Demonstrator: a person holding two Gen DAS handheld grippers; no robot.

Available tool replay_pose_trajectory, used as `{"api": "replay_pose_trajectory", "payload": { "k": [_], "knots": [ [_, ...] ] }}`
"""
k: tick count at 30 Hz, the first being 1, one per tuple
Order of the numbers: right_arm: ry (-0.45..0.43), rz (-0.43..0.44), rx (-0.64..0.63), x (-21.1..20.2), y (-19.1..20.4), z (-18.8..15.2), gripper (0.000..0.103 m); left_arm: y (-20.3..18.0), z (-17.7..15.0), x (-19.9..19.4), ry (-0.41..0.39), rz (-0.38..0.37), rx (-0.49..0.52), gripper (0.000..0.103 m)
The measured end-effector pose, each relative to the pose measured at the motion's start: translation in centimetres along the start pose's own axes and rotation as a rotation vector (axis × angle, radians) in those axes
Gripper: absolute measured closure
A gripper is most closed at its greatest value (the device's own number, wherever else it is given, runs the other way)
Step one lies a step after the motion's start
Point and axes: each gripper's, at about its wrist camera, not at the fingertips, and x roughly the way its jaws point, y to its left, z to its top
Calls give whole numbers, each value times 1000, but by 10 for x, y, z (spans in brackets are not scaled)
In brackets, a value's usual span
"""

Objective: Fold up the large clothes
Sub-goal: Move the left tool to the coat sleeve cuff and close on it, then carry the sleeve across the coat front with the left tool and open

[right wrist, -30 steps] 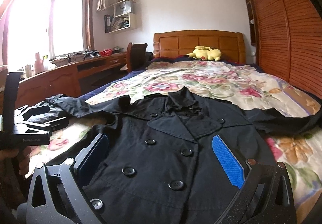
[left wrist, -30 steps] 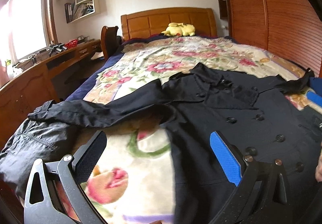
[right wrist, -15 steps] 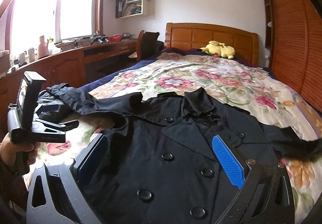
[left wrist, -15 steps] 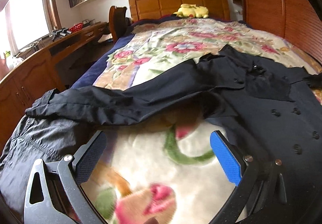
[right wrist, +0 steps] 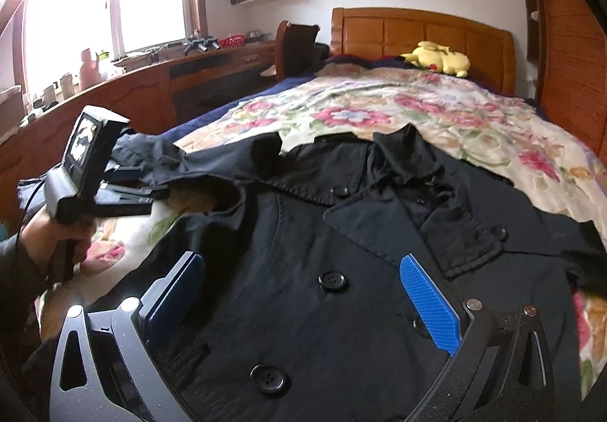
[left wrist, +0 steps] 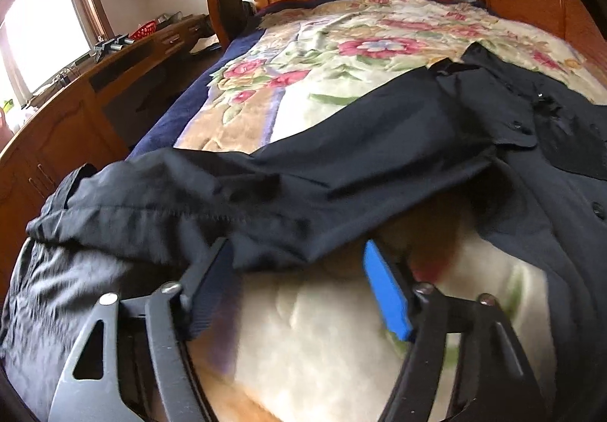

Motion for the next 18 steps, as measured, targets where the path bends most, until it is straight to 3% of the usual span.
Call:
{"api": "replay_pose_trajectory", "payload": {
  "k": [4,6,9,18],
  "knots": [
    [-4,-5,-10,-5,-1,3,0,3,5,13,22,39,31,59],
    [-14,-9,-7,-12,-4,4,0,8,7,15,23,18,22,79],
    [-27,-13,-2,-16,-8,4,0,11,12,11,7,-5,16,95],
    [-65,-53,-26,-52,-25,-4,0,-12,48,-47,-153,-55,25,100]
  ]
}}
